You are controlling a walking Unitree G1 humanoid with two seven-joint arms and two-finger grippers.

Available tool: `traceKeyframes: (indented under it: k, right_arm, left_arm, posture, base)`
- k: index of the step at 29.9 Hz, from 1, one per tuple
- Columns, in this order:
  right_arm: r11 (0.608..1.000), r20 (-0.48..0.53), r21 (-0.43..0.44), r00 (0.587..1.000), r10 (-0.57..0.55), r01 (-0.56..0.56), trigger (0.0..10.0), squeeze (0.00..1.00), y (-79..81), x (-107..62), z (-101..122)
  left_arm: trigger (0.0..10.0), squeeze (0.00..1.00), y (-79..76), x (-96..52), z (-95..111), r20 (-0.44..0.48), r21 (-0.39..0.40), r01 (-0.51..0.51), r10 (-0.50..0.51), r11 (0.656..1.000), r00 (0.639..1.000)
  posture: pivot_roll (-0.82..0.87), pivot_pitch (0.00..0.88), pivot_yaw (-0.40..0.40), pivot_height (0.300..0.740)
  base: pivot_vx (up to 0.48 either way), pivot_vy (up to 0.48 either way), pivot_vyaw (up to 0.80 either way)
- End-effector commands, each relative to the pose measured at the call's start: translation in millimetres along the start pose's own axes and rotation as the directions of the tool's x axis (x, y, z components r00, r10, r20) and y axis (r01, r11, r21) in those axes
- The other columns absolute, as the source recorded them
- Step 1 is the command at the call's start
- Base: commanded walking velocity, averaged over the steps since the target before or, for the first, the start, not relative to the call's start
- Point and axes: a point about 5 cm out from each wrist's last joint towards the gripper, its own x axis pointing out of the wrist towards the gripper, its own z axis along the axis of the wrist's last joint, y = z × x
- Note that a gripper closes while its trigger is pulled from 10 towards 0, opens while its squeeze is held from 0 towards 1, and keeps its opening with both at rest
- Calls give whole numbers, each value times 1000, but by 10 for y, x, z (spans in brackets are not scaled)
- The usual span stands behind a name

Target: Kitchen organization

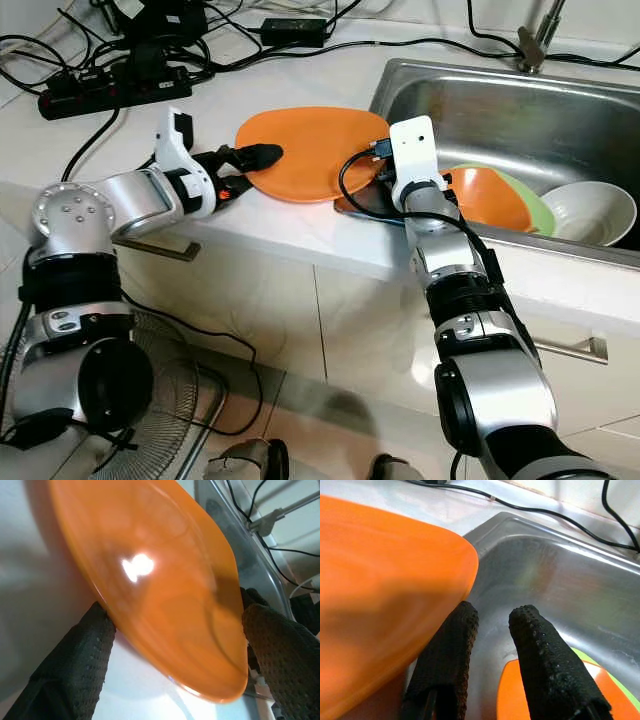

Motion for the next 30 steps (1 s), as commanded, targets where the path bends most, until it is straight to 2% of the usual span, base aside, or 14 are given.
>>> traceKeyframes:
  k: [1,3,6,10,11,12,13,15,16,21,30]
  right_arm:
    - [1000,8,17,1000,22,-22,10000,0,46,-5,35]
    - [1000,10,20,1000,21,-22,10000,0,42,-4,42]
    - [999,11,28,1000,18,-19,10000,0,37,-6,43]
    - [999,11,37,1000,18,-18,10000,0,38,-11,40]
    - [999,12,41,1000,19,-19,10000,0,41,-13,45]
    - [999,12,41,1000,19,-19,10000,0,41,-13,45]
    - [999,15,45,1000,18,-19,10000,0,40,-13,54]
    - [999,16,46,1000,18,-18,10000,0,38,-13,58]
    - [999,17,47,1000,17,-17,10000,0,35,-12,63]
    - [999,21,53,1000,9,-10,10000,0,9,-12,78]
    - [998,17,62,1000,5,-6,10000,0,5,-17,70]
  left_arm:
    - [10000,0,-127,28,38,9,10,50,-50,999,999]
    - [10000,0,-124,46,51,32,23,35,-35,999,999]
    - [10000,0,-99,69,70,72,0,6,-5,1000,997]
    - [10000,0,-31,111,81,144,-7,-81,81,997,986]
    - [10000,0,-9,130,88,187,-17,-108,109,994,976]
    - [10000,0,-9,130,88,187,-17,-108,109,994,976]
    - [3216,0,-5,156,68,202,-9,-118,118,993,972]
    - [3216,0,-1,173,57,209,-19,-123,124,992,970]
    - [0,0,-1,194,46,215,-41,-120,126,992,968]
    - [0,0,-30,277,-12,203,-75,-107,120,991,972]
    - [0,0,-49,316,-48,178,-113,-69,88,991,980]
  posture:
    - [133,107,65,740]
    - [132,108,66,740]
    - [132,111,67,740]
    - [132,113,68,740]
    - [129,116,69,740]
    - [129,116,69,740]
    - [129,116,70,740]
    - [128,116,69,740]
    - [124,116,70,740]
    - [119,115,73,740]
    - [121,113,80,740]
  base:
    - [0,0,0]
    - [0,0,0]
    - [0,0,0]
    - [0,0,0]
    - [0,0,0]
    - [0,0,0]
    - [0,0,0]
    - [0,0,0]
    - [0,0,0]
    - [0,0,0]
    - [0,0,0]
